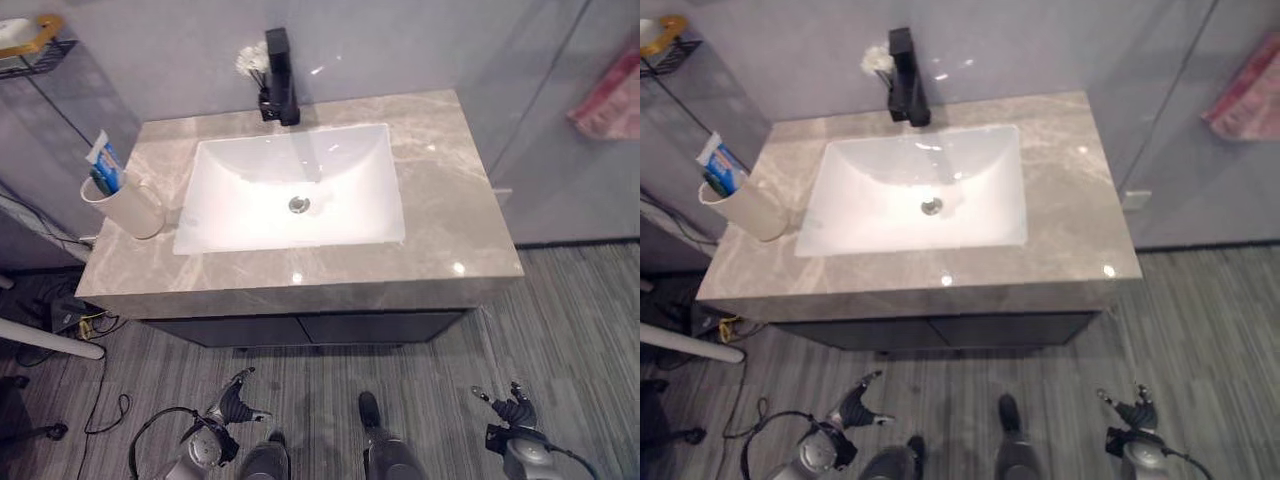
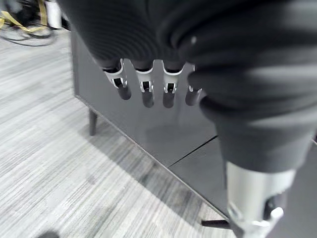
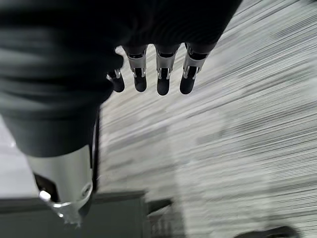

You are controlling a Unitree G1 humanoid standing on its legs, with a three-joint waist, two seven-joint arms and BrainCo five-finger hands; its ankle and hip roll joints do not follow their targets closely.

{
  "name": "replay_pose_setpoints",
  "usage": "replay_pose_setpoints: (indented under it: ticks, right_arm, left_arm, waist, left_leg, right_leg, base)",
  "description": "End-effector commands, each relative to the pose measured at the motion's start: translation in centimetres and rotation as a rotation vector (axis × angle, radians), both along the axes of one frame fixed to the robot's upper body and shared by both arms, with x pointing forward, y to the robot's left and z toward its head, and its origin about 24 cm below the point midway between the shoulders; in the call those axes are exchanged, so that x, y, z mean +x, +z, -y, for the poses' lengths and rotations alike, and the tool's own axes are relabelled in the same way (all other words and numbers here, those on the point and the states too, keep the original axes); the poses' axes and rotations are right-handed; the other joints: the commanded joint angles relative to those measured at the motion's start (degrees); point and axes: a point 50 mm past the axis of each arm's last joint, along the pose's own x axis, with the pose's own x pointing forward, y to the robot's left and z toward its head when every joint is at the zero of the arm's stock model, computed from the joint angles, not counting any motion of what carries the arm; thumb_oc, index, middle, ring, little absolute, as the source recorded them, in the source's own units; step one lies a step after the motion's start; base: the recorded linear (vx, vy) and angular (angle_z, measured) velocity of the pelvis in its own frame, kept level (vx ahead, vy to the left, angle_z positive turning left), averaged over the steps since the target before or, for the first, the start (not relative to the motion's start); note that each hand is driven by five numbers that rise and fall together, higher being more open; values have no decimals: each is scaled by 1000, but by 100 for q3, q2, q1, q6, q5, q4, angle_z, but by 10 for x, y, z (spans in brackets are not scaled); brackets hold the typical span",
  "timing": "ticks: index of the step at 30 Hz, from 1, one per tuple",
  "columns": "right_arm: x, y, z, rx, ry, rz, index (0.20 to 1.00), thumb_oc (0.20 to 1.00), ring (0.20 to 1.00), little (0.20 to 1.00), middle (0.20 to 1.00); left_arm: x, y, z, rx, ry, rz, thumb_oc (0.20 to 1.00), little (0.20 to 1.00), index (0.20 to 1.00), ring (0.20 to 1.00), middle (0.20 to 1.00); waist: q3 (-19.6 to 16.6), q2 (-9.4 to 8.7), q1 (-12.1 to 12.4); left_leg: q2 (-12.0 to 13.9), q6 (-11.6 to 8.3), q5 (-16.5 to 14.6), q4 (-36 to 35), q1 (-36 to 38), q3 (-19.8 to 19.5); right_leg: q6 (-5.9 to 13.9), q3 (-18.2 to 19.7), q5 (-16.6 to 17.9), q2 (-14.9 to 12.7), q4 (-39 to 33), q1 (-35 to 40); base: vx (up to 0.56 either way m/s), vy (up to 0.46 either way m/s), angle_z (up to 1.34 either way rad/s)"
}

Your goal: Put brush and paste in cup on sink, flatten towel.

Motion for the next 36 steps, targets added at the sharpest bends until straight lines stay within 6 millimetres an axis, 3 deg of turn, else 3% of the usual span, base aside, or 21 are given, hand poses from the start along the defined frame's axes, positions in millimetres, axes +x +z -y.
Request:
replay_pose_setpoints:
  ticks: [1,5,6,10,15,17,23,24,25,26,27,28,29,30,32,36]
  right_arm:
    - [-6,-1,1,-12,4,-13,1000,1000,1000,1000,1000]
    - [-6,-7,-8,19,22,-41,1000,1000,1000,1000,1000]
    - [-22,-11,-3,-85,189,-217,1000,1000,1000,1000,1000]
    - [-3,-12,-19,-71,282,-204,1000,1000,1000,1000,1000]
    - [-5,-18,-30,-50,326,-229,1000,1000,1000,1000,1000]
    - [-4,-19,-34,-37,330,-225,1000,1000,1000,1000,1000]
    - [-1,-21,-42,-22,344,-227,1000,1000,1000,1000,1000]
    - [0,-23,-48,-16,377,-231,1000,1000,1000,1000,1000]
    - [0,-25,-54,-9,410,-238,1000,1000,1000,1000,1000]
    - [0,-25,-54,-9,410,-237,1000,1000,1000,1000,1000]
    - [-1,-26,-56,-5,425,-245,1000,1000,1000,1000,1000]
    - [-5,-27,-58,-8,457,-257,1000,1000,1000,1000,1000]
    - [-8,-28,-58,-8,464,-263,1000,1000,1000,1000,1000]
    - [-8,-28,-58,-8,464,-264,1000,1000,1000,1000,1000]
    - [-20,-32,-58,-4,462,-298,1000,1000,1000,1000,1000]
    - [-24,-33,-57,-9,469,-315,1000,1000,1000,1000,1000]
  left_arm:
    - [1,16,-24,30,44,83,1000,1000,1000,1000,1000]
    - [2,19,-30,53,15,82,1000,1000,1000,1000,1000]
    - [8,12,-13,-214,259,44,1000,1000,1000,1000,1000]
    - [6,8,-20,-204,309,33,1000,1000,1000,1000,1000]
    - [13,14,-23,-197,311,67,1000,1000,1000,1000,1000]
    - [18,18,-27,-193,320,86,1000,1000,1000,1000,1000]
    - [19,19,-31,-148,296,80,1000,1000,1000,1000,1000]
    - [17,19,-32,-148,294,81,1000,1000,1000,1000,1000]
    - [16,18,-33,-146,290,71,1000,1000,1000,1000,1000]
    - [16,18,-33,-146,290,71,1000,1000,1000,1000,1000]
    - [15,17,-33,-142,291,65,1000,1000,1000,1000,1000]
    - [15,16,-32,-148,290,64,1000,1000,1000,1000,1000]
    - [16,17,-30,-152,286,64,1000,1000,1000,1000,1000]
    - [16,16,-30,-153,287,64,1000,1000,1000,1000,1000]
    - [16,15,-24,-161,271,57,1000,1000,1000,1000,1000]
    - [16,17,-18,-181,255,69,1000,1000,1000,1000,1000]
  waist:
    - [-198,-48,113]
    - [-206,-36,125]
    - [-772,-6,-126]
    - [-760,-80,32]
    - [-677,-247,147]
    - [-567,-358,175]
    - [-449,-421,220]
    - [-385,-406,252]
    - [-347,-327,202]
    - [-356,-337,202]
    - [-363,-303,182]
    - [-395,-264,158]
    - [-394,-248,151]
    - [-387,-241,160]
    - [-414,-229,142]
    - [-446,-209,154]
  left_leg:
    - [-201,65,-52,-133,-193,337]
    - [-364,213,-183,-289,-120,503]
    - [612,-257,417,-1220,351,1432]
    - [449,-140,260,-1090,392,1333]
    - [252,-9,12,-673,196,1160]
    - [75,82,-85,-462,1,1048]
    - [-153,245,-125,-529,-57,1011]
    - [-171,310,-140,-562,-7,1073]
    - [-148,361,-73,-695,80,1094]
    - [-156,359,-48,-708,67,1099]
    - [-181,397,5,-789,77,1110]
    - [-243,461,53,-910,125,1153]
    - [-278,485,74,-951,145,1178]
    - [-270,482,63,-959,167,1184]
    - [-379,509,54,-989,215,1246]
    - [-378,460,-4,-918,259,1330]
  right_leg:
    - [286,158,-294,99,242,332]
    - [455,332,-125,-45,235,158]
    - [834,-794,153,-834,-273,321]
    - [896,-762,255,-959,-274,367]
    - [959,-868,346,-1161,-254,449]
    - [1025,-835,553,-1313,-112,362]
    - [1085,-744,991,-1501,38,124]
    - [1053,-864,985,-1445,166,7]
    - [922,-737,566,-1011,353,-60]
    - [919,-728,574,-1018,359,-84]
    - [854,-656,383,-803,416,-131]
    - [668,-579,61,-320,557,-174]
    - [572,-561,-74,-86,602,-174]
    - [568,-555,-93,-75,621,-168]
    - [374,-649,-237,362,616,-132]
    - [351,-831,-158,348,323,19]
  base:
    - [-48,154,1]
    - [-48,239,-45]
    - [10,17,-8]
    - [-34,86,-20]
    - [-33,119,12]
    - [-66,139,25]
    - [-31,158,20]
    - [6,254,-9]
    - [4,202,-27]
    - [11,169,-35]
    - [15,144,-46]
    - [22,185,-44]
    - [27,125,-38]
    - [20,72,-27]
    - [44,55,-13]
    - [73,-33,-11]
